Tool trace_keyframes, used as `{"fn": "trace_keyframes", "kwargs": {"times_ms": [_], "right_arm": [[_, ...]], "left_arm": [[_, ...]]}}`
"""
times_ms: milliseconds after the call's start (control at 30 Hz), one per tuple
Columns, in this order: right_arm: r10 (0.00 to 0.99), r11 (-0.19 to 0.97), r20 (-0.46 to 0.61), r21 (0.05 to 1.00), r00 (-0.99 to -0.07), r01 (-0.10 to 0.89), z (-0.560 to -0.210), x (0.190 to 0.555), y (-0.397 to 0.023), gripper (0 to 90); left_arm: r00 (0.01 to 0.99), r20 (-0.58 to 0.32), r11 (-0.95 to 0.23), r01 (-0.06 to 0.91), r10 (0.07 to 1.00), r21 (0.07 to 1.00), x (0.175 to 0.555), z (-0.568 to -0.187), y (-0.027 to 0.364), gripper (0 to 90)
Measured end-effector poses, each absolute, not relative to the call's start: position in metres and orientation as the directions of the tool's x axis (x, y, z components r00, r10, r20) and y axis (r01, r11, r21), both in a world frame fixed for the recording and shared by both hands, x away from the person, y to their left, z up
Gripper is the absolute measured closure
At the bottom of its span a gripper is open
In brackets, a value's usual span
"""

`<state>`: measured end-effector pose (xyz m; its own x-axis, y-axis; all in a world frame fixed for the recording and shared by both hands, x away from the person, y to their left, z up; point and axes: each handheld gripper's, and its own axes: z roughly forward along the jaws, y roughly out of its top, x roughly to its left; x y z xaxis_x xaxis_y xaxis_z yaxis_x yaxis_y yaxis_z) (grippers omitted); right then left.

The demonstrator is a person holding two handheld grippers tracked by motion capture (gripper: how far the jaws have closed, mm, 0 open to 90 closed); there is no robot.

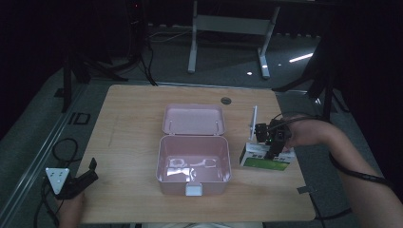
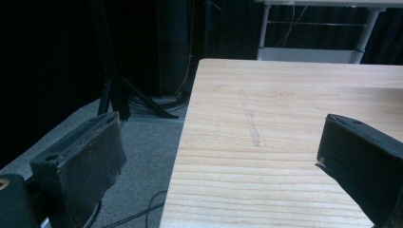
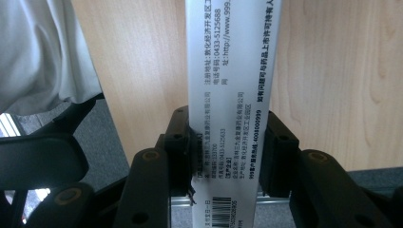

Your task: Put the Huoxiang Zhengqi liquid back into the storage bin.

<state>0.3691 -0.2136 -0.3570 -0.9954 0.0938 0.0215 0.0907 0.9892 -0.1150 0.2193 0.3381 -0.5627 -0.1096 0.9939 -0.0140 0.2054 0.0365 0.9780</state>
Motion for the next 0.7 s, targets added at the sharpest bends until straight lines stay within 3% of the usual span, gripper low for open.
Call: {"fn": "trace_keyframes", "kwargs": {"times_ms": [700], "right_arm": [[0.066, 0.992, -0.027, -0.103, -0.997, 0.069, -0.299, 0.348, -0.175, 61.9]], "left_arm": [[-0.109, -0.019, 0.041, 0.201, 0.994, 0.979, 0.218, -0.563, 0.339, 2.1]]}}
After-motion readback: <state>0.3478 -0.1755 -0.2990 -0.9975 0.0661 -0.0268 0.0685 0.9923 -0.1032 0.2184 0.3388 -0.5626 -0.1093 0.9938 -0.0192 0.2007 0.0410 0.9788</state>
